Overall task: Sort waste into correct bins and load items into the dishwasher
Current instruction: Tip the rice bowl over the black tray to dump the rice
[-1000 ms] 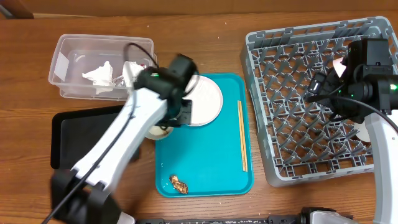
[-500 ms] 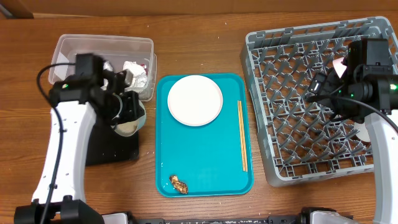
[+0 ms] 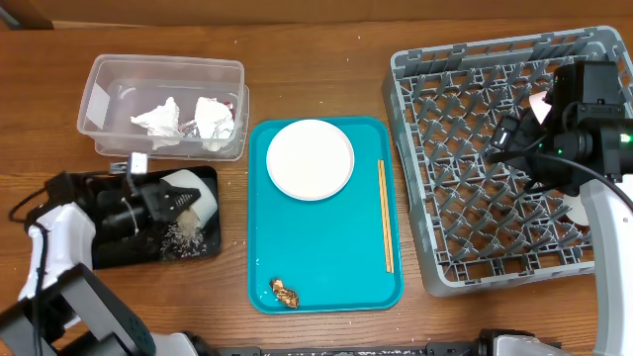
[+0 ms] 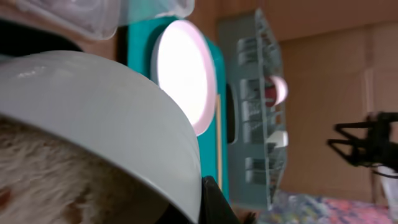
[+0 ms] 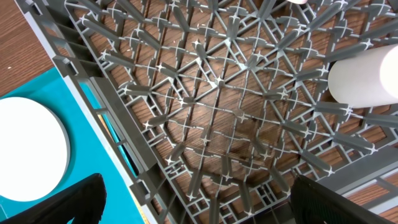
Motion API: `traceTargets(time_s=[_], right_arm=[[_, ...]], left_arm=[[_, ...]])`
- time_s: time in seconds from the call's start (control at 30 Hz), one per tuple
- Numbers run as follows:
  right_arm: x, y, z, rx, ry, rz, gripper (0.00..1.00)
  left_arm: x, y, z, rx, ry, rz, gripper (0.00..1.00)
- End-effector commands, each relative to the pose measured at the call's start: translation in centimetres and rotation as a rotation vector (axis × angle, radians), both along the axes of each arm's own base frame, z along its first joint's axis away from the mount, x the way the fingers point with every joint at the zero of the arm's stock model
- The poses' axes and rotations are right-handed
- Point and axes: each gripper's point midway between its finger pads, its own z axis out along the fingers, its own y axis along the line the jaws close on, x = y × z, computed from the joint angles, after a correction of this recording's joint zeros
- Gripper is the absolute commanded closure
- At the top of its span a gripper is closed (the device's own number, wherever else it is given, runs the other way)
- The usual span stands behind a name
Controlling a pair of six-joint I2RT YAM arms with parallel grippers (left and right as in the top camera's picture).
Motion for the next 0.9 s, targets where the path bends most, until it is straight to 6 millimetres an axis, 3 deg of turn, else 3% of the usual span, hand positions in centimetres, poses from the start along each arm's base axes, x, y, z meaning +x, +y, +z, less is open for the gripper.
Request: traceTargets(time_s=[0.0, 0.3, 0.87], right_arm=[[0.1, -0.3, 0.0, -0.015, -0.002, -0.001, 0.03], [0.1, -0.4, 0.0, -0.019, -0.002, -0.002, 0.03], [0.1, -0.4, 0.0, -0.019, -0.001, -0.002, 0.03]], left_arm=[[0.5, 0.1, 1.8, -0.099, -0.23, -0.005, 0.96], [-0.5, -0.6, 1.6, -0.046, -0.338, -0.066, 0.96], [-0.6, -0.6, 1.6, -0.044, -0.343, -0.068, 0.96]])
